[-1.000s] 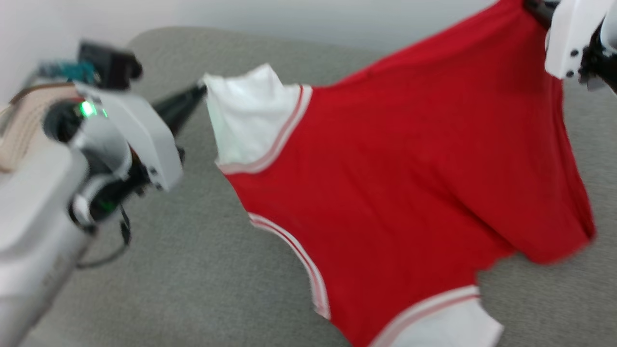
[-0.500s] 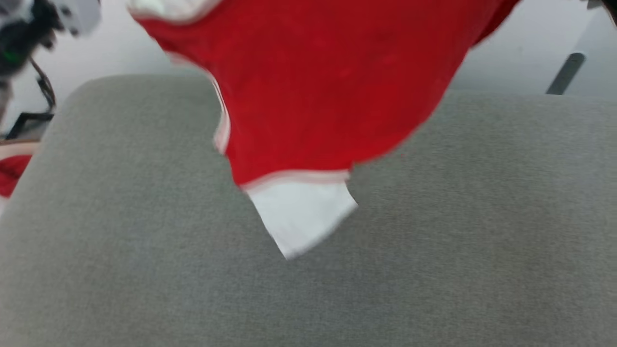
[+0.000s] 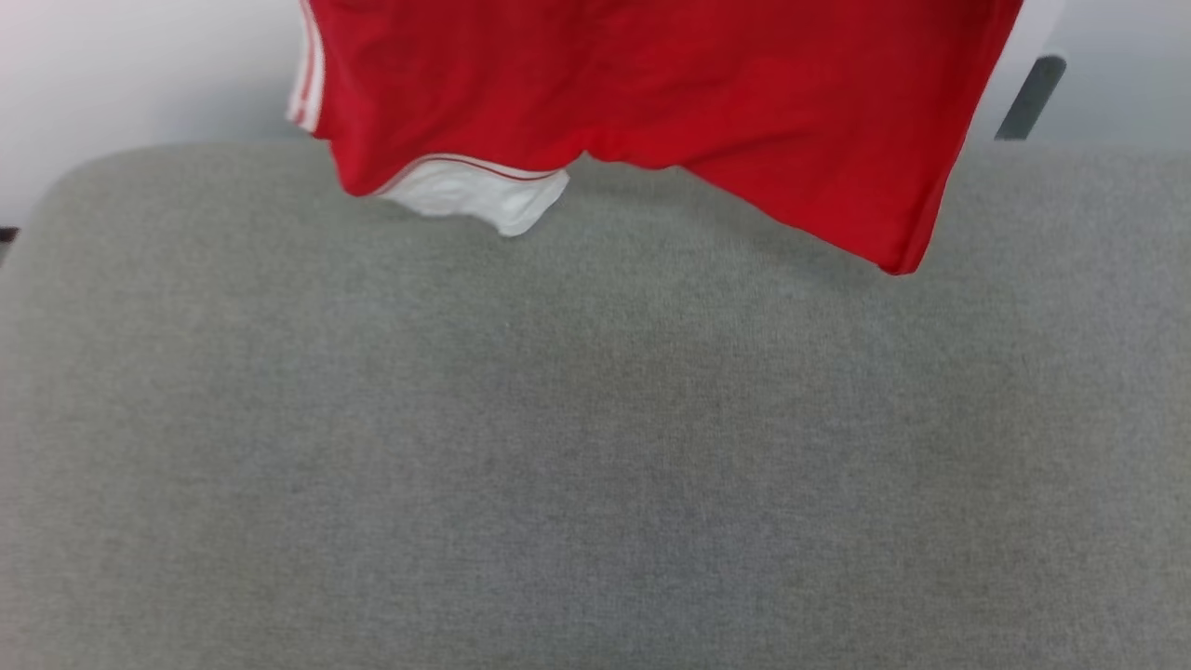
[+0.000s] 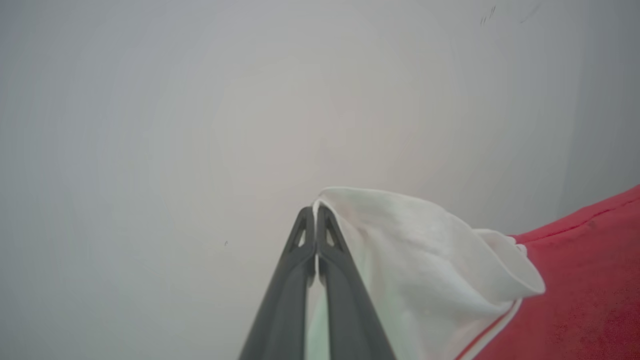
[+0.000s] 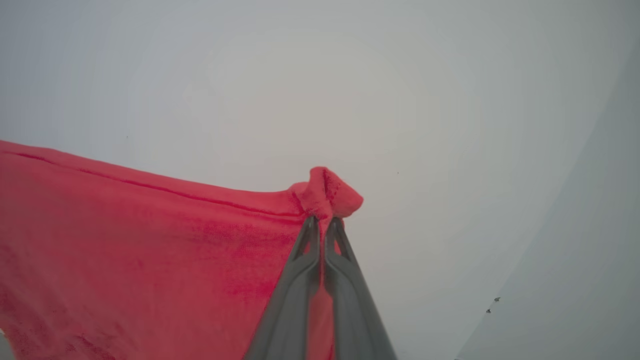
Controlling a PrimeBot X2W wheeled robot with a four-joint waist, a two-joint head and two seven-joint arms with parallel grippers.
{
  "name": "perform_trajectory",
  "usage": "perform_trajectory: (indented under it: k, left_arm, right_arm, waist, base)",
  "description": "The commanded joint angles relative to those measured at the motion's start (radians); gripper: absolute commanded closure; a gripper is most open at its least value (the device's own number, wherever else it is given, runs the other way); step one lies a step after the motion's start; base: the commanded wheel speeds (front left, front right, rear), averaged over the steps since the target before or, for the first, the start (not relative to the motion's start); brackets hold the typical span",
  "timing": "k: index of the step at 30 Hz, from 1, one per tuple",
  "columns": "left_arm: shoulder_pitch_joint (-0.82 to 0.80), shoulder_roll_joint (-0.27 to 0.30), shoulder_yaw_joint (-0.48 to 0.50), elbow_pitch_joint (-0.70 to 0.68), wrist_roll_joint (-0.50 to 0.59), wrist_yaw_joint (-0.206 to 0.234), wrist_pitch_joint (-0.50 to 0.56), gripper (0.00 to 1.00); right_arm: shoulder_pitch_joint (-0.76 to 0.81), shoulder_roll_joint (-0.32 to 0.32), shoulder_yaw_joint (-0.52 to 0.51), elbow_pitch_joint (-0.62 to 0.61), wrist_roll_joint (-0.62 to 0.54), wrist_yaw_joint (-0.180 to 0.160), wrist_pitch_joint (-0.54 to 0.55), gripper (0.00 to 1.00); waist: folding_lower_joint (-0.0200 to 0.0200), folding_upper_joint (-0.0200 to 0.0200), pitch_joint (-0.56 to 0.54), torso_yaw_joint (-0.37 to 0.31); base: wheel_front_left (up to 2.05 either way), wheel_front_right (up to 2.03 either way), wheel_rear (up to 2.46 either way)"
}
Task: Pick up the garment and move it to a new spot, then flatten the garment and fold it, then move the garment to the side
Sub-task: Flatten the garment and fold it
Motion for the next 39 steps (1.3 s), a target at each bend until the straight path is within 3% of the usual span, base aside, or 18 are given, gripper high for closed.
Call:
perform_trajectory:
  k: [1,9,16,20,30,39]
  left_arm:
    - [-0.031,-0.008,0.007,0.016,0.002,-0.003,-0.022,1.00]
    - [-0.187,-0.030,-0.003,0.082,0.065,0.011,-0.125,1.00]
    - [-0.378,-0.046,0.000,0.112,0.153,0.051,-0.301,1.00]
    - [-0.461,-0.079,0.009,0.124,0.170,0.043,-0.393,1.00]
    - [-0.449,-0.145,0.038,0.164,0.169,0.017,-0.451,1.00]
    - [-0.239,-0.174,0.083,0.136,0.177,0.001,-0.452,1.00]
  right_arm:
    - [-0.022,0.001,-0.005,0.007,-0.005,-0.001,-0.004,1.00]
    - [-0.130,-0.001,-0.035,0.025,-0.068,-0.001,-0.045,1.00]
    - [-0.259,-0.014,-0.092,0.028,-0.241,-0.001,-0.293,1.00]
    - [-0.312,-0.025,-0.143,0.043,-0.364,-0.001,-0.416,1.00]
    - [-0.258,-0.007,-0.253,0.048,-0.558,-0.001,-0.466,1.00]
    - [-0.181,0.037,-0.256,0.125,-0.564,-0.001,-0.467,1.00]
  waist:
    - [0.0000,0.0000,0.051,-0.018]
    - [0.0000,0.0000,0.268,-0.039]
    - [0.0000,0.0000,0.503,-0.042]
    - [0.0000,0.0000,0.608,-0.009]
    - [0.0000,0.0000,0.744,0.063]
    - [0.0000,0.0000,0.702,0.098]
  base:
    - [0.00,0.00,0.00]
    - [0.00,0.00,0.00]
    - [0.00,0.00,0.00]
    - [0.00,0.00,0.00]
    - [0.00,0.00,0.00]
    - [0.00,0.00,0.00]
